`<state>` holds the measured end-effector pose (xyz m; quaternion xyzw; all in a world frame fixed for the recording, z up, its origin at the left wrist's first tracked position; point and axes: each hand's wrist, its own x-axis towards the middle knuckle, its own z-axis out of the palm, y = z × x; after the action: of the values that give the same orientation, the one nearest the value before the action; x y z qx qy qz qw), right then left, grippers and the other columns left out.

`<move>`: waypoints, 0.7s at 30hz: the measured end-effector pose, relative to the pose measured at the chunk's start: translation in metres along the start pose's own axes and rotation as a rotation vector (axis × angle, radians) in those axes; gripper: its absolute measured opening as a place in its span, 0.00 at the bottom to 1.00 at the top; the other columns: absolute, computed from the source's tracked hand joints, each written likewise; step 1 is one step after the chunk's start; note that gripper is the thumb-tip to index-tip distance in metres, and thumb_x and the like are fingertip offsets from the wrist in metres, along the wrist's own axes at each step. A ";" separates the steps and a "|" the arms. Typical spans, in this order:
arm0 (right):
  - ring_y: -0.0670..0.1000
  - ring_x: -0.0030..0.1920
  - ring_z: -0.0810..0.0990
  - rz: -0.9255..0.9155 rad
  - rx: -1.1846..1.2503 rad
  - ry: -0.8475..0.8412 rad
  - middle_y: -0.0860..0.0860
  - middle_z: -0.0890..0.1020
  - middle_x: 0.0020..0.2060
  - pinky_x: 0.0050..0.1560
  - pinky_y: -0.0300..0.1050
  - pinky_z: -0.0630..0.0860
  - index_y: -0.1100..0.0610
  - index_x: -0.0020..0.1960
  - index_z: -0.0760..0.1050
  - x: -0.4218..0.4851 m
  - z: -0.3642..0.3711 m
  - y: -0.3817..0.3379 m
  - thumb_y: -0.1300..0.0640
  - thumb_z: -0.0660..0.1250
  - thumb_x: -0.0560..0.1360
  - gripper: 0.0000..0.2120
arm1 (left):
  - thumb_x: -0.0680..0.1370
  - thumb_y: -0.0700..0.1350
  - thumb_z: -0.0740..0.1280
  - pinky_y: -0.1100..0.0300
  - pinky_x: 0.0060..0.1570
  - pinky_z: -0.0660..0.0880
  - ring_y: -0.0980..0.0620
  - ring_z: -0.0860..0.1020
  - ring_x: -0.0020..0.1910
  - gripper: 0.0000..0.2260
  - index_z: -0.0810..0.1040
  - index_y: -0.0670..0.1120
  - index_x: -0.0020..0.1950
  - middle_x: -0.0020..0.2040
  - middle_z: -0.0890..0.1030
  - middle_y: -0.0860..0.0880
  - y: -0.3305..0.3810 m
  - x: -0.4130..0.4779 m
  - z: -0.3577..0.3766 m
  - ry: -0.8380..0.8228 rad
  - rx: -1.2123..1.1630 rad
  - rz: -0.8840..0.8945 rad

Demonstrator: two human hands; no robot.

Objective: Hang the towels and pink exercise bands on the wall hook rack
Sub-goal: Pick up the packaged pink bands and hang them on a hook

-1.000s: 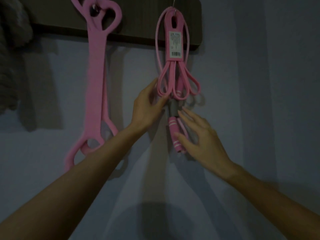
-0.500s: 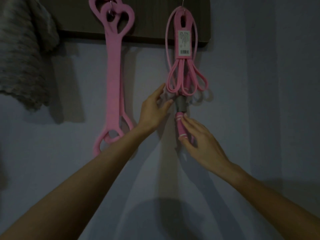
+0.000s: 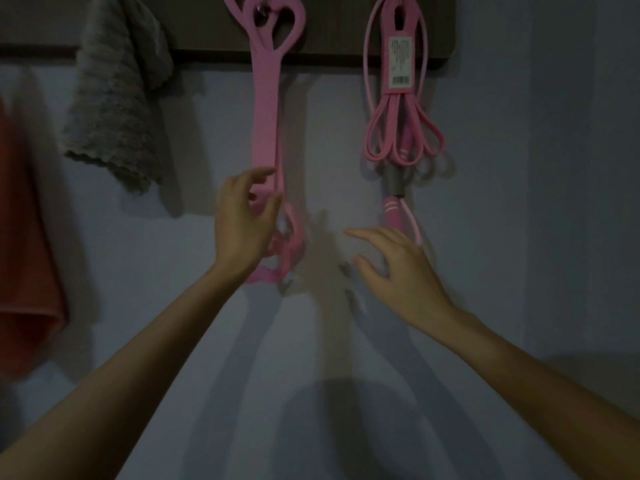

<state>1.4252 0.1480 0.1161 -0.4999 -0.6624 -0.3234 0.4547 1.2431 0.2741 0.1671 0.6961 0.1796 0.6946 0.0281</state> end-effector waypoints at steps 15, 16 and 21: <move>0.41 0.46 0.78 0.417 0.583 0.025 0.47 0.75 0.55 0.41 0.23 0.72 0.51 0.70 0.65 0.047 0.076 -0.035 0.61 0.73 0.70 0.31 | 0.76 0.48 0.68 0.60 0.46 0.79 0.53 0.79 0.50 0.26 0.64 0.55 0.71 0.55 0.77 0.50 -0.064 -0.032 -0.024 -0.251 -0.184 -0.235; 0.40 0.44 0.78 0.414 0.586 0.028 0.47 0.76 0.54 0.40 0.25 0.73 0.52 0.70 0.65 0.049 0.080 -0.036 0.61 0.73 0.70 0.32 | 0.76 0.47 0.68 0.65 0.44 0.79 0.56 0.79 0.48 0.25 0.65 0.55 0.71 0.53 0.78 0.51 -0.066 -0.032 -0.025 -0.264 -0.205 -0.222; 0.43 0.39 0.78 0.391 0.463 0.116 0.51 0.76 0.53 0.37 0.28 0.73 0.49 0.66 0.70 0.052 0.096 -0.038 0.57 0.74 0.69 0.27 | 0.76 0.45 0.68 0.69 0.38 0.77 0.66 0.79 0.39 0.22 0.69 0.58 0.67 0.46 0.81 0.53 -0.075 -0.031 -0.023 -0.295 -0.215 -0.139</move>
<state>1.3575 0.2412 0.1294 -0.4816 -0.5827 -0.0982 0.6472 1.2060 0.3305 0.1161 0.7692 0.1459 0.5966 0.1765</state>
